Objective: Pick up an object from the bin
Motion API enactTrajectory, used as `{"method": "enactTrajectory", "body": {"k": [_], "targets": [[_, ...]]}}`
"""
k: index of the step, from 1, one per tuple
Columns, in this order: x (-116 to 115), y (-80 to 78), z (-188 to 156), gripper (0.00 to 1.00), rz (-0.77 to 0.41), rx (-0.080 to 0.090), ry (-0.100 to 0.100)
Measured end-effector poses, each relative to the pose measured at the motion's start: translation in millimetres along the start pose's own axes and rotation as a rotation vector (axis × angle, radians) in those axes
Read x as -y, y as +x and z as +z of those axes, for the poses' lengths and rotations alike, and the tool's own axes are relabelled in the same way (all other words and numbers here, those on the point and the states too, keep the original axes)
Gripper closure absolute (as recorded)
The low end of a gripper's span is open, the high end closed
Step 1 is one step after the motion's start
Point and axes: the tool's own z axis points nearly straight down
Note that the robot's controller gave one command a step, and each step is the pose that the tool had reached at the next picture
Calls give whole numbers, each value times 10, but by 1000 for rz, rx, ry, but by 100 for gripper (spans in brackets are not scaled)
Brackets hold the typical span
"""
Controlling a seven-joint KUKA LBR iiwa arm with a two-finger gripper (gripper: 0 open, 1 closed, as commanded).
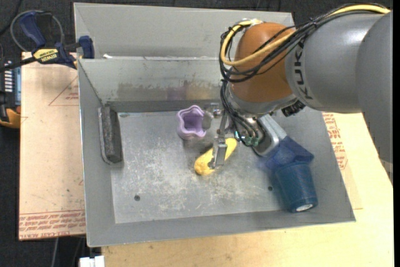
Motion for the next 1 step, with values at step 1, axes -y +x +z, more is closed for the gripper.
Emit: {"method": "enactTrajectory", "body": {"k": [1], "targets": [[0, 0, 0, 0, 0, 0, 0]]}}
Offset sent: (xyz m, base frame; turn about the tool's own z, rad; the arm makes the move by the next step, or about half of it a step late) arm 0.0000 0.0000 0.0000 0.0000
